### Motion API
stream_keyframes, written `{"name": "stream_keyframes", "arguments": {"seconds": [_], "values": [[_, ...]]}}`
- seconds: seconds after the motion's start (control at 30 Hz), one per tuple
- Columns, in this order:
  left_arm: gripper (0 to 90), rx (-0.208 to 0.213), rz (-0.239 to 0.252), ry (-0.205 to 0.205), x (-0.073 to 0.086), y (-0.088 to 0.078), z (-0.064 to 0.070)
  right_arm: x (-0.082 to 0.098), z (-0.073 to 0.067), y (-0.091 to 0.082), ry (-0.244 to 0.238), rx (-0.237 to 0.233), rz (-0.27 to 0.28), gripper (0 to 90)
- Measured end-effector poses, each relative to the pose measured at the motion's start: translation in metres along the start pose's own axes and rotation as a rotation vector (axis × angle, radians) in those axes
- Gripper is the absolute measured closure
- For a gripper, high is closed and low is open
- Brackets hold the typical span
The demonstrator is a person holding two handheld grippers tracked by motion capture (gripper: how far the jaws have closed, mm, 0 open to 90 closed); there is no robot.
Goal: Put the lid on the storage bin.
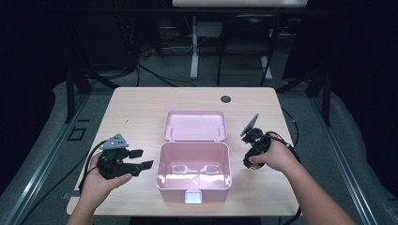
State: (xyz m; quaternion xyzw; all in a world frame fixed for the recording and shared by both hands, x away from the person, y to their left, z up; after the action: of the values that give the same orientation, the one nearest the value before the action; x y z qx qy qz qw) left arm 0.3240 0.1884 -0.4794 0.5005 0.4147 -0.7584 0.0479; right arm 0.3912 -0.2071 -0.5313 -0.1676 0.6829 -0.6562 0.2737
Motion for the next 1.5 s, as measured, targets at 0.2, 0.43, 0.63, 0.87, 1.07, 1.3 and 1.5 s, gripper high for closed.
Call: {"name": "stream_keyframes", "arguments": {"seconds": [0.2,0.43,0.63,0.87,1.07,1.3,1.5], "values": [[38.8,0.003,0.001,0.003,0.000,0.000,0.000,-0.003,-0.004,-0.009,-0.024,0.002,0.003,19.8],[38.8,0.003,0.003,0.003,0.000,0.000,0.000,-0.007,-0.010,-0.021,-0.042,0.000,-0.004,19.8],[38.8,0.003,0.003,0.005,0.000,0.001,0.001,-0.011,-0.016,-0.033,-0.068,0.003,0.003,19.8],[38.8,0.003,0.005,0.007,-0.001,0.000,0.001,-0.015,-0.022,-0.044,-0.088,-0.003,-0.003,19.8],[38.8,0.003,0.005,0.008,-0.001,0.000,0.001,-0.017,-0.027,-0.052,-0.114,-0.008,-0.006,19.8],[38.8,0.002,0.007,0.009,-0.001,0.000,0.001,-0.020,-0.034,-0.059,-0.147,-0.010,-0.009,19.8],[38.8,0.002,0.005,0.010,-0.001,0.000,0.001,-0.024,-0.041,-0.066,-0.177,-0.010,0.002,19.8]]}}
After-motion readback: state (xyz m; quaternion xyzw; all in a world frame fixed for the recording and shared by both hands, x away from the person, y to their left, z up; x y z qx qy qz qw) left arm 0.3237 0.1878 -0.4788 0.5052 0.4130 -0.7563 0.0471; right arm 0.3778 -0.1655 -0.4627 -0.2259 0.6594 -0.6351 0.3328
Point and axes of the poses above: each handheld gripper's, and its own axes: y roughly forward along the jaws, x roughly out of its underside, z roughly to its right, the point moved 5 cm from there along y, roughly forward along the jaws, and after that the axes turned 3 degrees about z, right-handed, at the moved point
